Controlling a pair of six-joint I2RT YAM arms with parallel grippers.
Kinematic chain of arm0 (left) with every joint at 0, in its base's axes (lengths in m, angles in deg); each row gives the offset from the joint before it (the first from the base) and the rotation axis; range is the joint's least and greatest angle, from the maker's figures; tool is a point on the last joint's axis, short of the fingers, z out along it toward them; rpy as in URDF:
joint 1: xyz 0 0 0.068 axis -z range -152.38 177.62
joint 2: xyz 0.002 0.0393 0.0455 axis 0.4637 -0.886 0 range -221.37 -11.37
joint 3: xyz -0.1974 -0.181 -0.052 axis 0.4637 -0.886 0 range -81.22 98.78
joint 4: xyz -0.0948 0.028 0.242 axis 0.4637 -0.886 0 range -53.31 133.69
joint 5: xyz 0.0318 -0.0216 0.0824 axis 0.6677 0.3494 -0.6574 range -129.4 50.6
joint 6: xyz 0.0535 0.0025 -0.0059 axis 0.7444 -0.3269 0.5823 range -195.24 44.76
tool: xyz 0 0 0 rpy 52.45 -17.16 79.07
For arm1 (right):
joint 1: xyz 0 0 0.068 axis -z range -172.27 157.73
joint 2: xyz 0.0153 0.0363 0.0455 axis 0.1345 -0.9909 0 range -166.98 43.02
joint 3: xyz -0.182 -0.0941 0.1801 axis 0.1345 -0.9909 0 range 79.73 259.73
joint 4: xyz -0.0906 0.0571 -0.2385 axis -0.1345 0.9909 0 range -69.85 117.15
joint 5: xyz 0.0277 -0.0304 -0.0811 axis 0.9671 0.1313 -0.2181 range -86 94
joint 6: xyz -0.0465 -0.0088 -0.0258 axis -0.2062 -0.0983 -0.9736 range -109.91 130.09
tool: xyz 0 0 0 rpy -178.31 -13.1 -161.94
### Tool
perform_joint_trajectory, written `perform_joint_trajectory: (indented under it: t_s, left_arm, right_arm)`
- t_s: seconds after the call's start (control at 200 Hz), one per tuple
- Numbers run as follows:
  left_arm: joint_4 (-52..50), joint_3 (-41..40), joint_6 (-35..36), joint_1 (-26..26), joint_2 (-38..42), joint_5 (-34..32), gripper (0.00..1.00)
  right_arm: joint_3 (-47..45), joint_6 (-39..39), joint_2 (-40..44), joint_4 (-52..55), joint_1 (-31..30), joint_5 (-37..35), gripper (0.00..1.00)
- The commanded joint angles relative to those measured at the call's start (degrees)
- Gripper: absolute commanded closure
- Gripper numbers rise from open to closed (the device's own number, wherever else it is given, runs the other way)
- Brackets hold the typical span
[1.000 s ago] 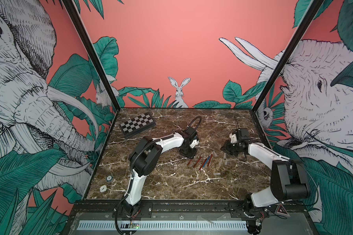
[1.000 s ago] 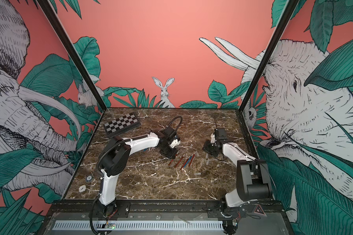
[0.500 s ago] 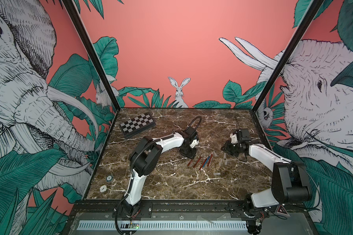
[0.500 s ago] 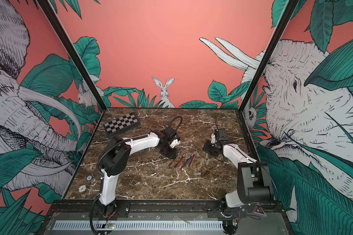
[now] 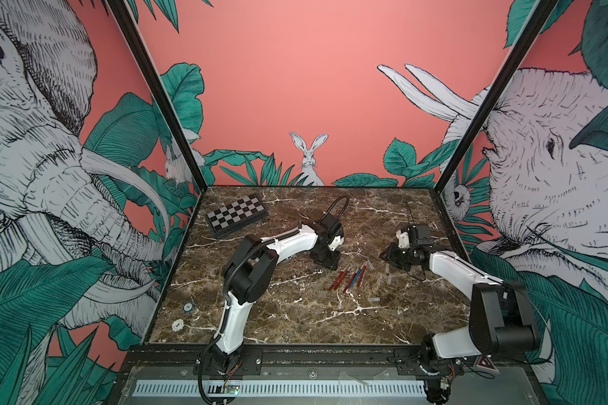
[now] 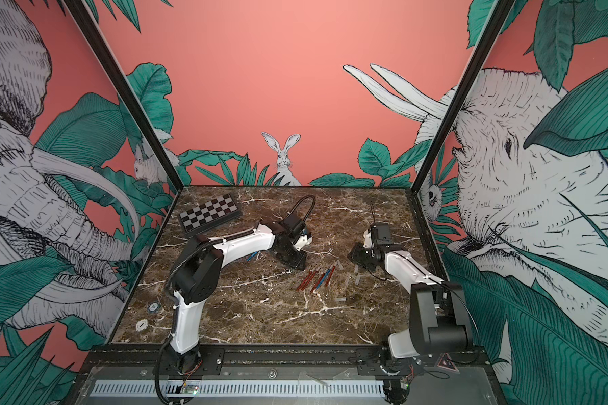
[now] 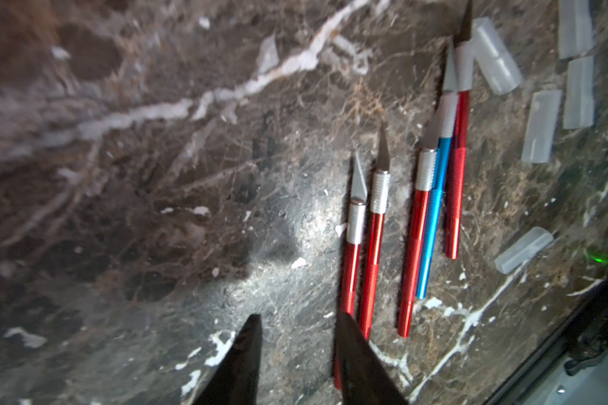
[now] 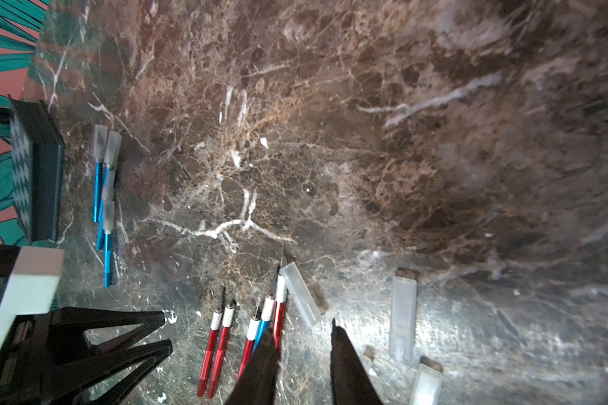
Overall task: Remove protective caps from carving knives
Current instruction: Place the carving knife at the center of the board, then pick up the carving knife from the center of the board.
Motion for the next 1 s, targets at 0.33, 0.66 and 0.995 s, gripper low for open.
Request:
perform_joint_trajectory:
  t_s: [0.33,0.66,0.995]
  left_arm:
    - [-4.88,-1.78,3.88,-7.45,12.65,-5.70,0.15]
    - [-5.02,-8.01,5.49,-15.24,17.89,-9.83,0.01]
    - [-5.53,-8.40,7.90,-20.66,16.32,-13.10,0.05]
  right_arm:
    - [0.02,1.97,2.69,-4.28,-2.06,-0.71,0.26]
    - [0.86,2.55,2.05,-4.02,-4.90,-2.49,0.02]
    - [-1.09,2.31,4.85,-4.85,-5.04,-4.30,0.02]
